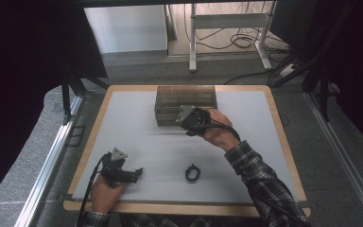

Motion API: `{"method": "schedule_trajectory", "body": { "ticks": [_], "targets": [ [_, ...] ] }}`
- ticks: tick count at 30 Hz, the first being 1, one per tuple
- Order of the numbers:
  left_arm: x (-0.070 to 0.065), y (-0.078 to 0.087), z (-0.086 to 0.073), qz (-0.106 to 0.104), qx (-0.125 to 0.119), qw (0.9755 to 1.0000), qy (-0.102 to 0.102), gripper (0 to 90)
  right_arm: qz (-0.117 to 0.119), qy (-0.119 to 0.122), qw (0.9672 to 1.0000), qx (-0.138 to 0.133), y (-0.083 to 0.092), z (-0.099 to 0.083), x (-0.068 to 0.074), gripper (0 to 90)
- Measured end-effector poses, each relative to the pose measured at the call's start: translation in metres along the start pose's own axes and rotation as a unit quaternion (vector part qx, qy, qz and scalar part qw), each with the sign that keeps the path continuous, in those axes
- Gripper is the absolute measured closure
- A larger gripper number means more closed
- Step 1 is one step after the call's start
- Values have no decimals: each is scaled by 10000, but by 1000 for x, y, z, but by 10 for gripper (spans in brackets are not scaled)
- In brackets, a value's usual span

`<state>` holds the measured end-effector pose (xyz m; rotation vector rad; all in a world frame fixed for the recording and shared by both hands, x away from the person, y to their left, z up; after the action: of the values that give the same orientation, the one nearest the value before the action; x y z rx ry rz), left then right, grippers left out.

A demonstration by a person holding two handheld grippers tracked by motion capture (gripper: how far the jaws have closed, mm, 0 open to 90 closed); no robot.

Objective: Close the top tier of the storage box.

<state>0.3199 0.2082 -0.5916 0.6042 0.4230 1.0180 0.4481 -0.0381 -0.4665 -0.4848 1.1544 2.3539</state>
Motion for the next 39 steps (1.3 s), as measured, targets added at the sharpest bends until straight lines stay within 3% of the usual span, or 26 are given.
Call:
{"method": "schedule_trajectory", "body": {
  "ticks": [5, 7, 8, 10, 11, 29, 39],
  "targets": [
    [0, 0, 0, 0, 0, 10000, 0, 0, 242, -193, 9995, -67, 3, 0, -5, 520],
    [0, 0, 0, 0, 0, 10000, 1, 0, 222, -216, 9995, -63, 3, 0, -7, 520],
    [0, 0, 0, 0, 0, 10000, 2, 0, 345, -259, 9990, -68, 4, 0, -9, 520],
    [0, 0, 0, 0, 1, 10000, 1, 0, 298, -266, 9992, -41, 5, -1, -11, 520],
    [0, 0, 0, -1, 1, 10000, 2, 0, 419, -268, 9988, -41, 5, -1, -12, 520],
    [0, 0, 0, -1, 2, 10000, 1, 0, 618, -794, 9949, -82, 9, -6, -29, 490],
    [0, 0, 0, -1, 2, 10000, -1, 0, 853, -786, 9932, -131, 9, -14, -41, 523]
  ]
}}
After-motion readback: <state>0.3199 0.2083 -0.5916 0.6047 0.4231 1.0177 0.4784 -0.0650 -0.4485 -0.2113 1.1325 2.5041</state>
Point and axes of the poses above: each handheld gripper's, and its own axes: y roughly backward along the jaws, z roughly out of its top, x roughly to its left, the point moved 5 cm from there along -y, roughly forward along the jaws, and after that the axes turned 6 degrees about -x, right-handed, at the moved point
